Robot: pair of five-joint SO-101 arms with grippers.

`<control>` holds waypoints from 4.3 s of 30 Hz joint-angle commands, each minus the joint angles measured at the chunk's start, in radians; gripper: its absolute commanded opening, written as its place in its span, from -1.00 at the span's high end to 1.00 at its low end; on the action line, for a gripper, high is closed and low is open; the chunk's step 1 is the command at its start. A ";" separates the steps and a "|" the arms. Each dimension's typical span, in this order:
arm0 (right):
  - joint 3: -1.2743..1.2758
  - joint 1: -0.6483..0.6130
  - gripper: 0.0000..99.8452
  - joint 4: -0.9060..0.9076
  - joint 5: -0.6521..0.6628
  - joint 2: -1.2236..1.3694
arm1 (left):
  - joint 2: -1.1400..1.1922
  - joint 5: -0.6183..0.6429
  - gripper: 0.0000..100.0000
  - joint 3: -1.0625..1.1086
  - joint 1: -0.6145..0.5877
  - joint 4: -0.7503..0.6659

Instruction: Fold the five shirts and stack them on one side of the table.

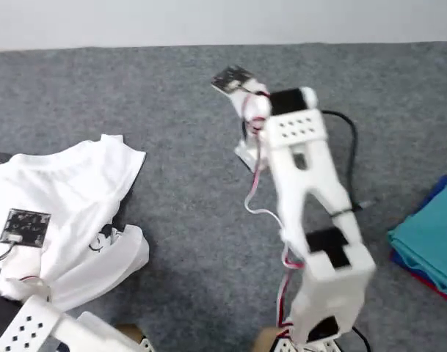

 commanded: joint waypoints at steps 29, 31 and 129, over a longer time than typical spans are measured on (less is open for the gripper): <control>-1.025 -0.255 0.73 0.139 0.157 0.638 | -0.008 0.117 0.99 -0.107 -0.071 -0.052; -1.033 -0.259 0.73 0.131 0.157 0.639 | -0.009 0.129 0.99 -0.111 -0.075 -0.055; -1.195 -0.552 0.63 0.165 0.562 0.862 | -0.009 0.365 0.99 -0.228 0.127 0.061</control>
